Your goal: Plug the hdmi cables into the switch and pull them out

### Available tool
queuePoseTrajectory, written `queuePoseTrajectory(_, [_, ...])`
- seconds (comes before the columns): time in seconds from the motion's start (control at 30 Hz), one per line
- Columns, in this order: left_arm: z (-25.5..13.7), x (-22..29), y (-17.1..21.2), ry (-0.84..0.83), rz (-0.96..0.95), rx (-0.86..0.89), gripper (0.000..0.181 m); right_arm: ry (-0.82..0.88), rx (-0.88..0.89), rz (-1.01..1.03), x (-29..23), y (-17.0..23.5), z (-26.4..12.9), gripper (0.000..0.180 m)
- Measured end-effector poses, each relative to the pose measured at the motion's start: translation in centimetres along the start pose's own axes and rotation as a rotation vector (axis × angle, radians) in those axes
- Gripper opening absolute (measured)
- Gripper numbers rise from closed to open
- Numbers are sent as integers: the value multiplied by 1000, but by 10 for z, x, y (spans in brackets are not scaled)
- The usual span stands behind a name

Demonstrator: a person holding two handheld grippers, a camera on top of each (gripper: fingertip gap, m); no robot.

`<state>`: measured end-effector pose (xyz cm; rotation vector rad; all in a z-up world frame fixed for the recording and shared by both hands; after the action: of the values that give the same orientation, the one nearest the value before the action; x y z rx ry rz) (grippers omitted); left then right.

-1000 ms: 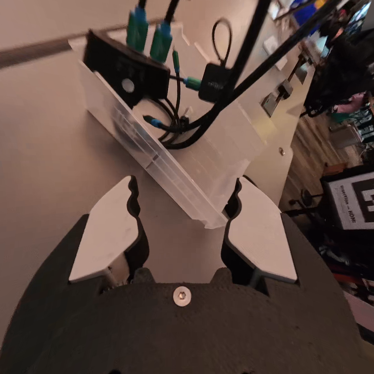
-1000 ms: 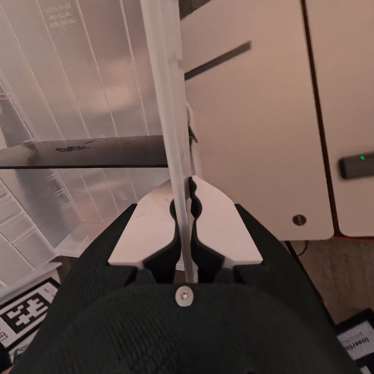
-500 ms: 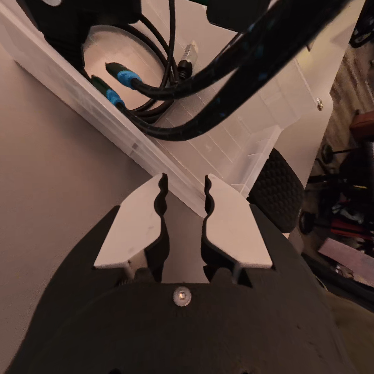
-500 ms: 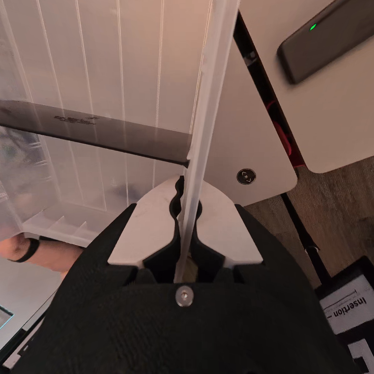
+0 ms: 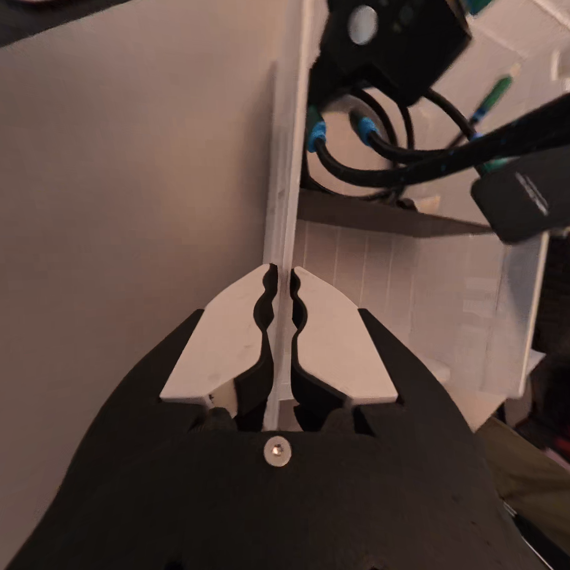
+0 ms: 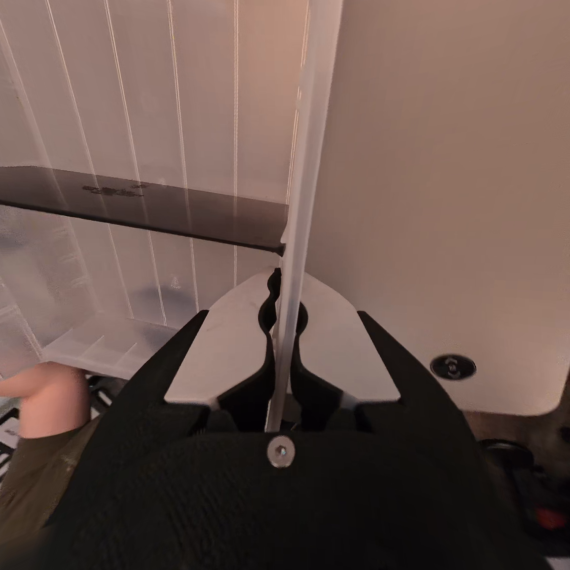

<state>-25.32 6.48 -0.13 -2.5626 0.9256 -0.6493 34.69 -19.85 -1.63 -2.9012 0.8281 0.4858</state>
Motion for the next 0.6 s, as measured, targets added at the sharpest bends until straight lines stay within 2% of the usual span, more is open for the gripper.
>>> queuePoseTrajectory(0.2, [-66,-76,66,-86,-234,108,7,69,-2,-154,-42,-18,35,5])
queuePoseTrajectory(0.33, [-100,-106,104,-252,-363,185,6,125,1,-252,-64,-28,48,5])
queuePoseTrajectory(0.43, [-112,-123,120,-334,-436,255,5,139,21,-284,-75,-35,53,6])
queuePoseTrajectory(0.6, [-114,-133,125,-321,-505,324,6,131,49,-246,-80,-44,56,5])
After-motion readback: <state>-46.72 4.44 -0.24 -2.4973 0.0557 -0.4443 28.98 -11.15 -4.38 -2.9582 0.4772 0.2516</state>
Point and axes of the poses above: each gripper's, where its closed fingertips meet, z out along the fingers, y out of its underside, x = y × z across the jaws, the point moved 9 cm from there along -z, back along the fingers, and after that the axes turned 1 degree about x, right-handed, at the moved point
